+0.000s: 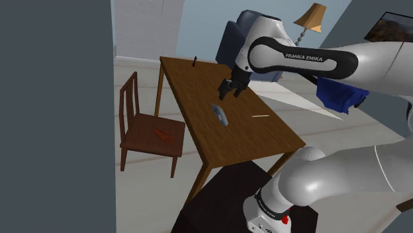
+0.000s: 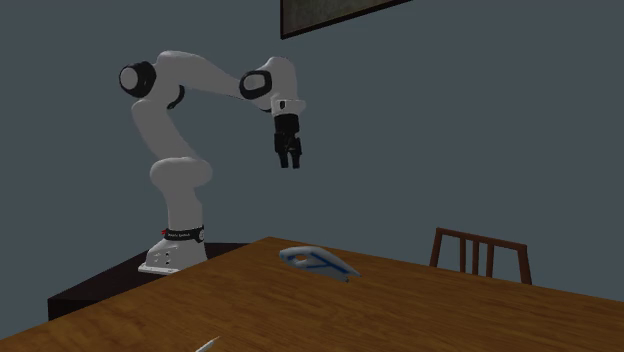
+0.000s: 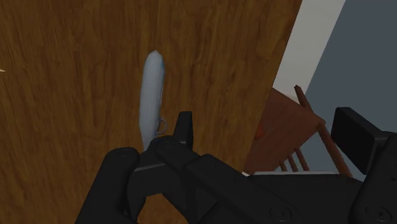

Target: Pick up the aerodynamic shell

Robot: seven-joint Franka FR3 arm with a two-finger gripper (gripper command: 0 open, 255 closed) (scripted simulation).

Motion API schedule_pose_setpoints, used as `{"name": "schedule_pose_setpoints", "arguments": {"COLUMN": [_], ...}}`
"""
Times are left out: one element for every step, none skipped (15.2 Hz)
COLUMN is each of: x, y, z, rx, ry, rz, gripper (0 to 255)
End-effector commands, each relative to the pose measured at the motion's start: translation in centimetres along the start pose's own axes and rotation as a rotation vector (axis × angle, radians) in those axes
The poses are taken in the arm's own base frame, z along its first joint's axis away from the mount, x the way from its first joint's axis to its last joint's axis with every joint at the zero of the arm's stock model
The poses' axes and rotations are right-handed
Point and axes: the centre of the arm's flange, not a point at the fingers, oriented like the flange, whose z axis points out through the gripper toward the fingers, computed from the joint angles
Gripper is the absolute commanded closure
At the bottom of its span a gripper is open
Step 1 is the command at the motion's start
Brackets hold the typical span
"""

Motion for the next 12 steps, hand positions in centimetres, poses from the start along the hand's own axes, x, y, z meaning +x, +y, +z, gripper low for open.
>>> {"name": "schedule_pose_setpoints", "arguments": {"x": [1.3,1.9,2.5,3.1,3.7,4.3,4.9,5.5,6.0,6.6,7.2,7.7], "y": [1.4,2.0,2.5,3.1,3.8,4.4,5.0,5.6,6.3,6.9,7.6,8.2], "z": [1.9,2.9,3.9,4.9,6.0,7.0,8.0,9.0,10.0,11.0,12.0,13.0], "rx": [-0.006,-0.009,-0.012,-0.015,-0.018,-0.021,-0.024,-0.026,-0.029,-0.032,-0.035,-0.038], "ry": [-0.005,-0.008,-0.01,-0.013,-0.016,-0.019,-0.022,-0.025,-0.028,-0.031,-0.034,-0.037], "rz": [0.016,0.024,0.031,0.039,0.047,0.055,0.062,0.07,0.078,0.086,0.094,0.101], "gripper": [0,0,0,0,0,0,0,0,0,0,0,0]}}
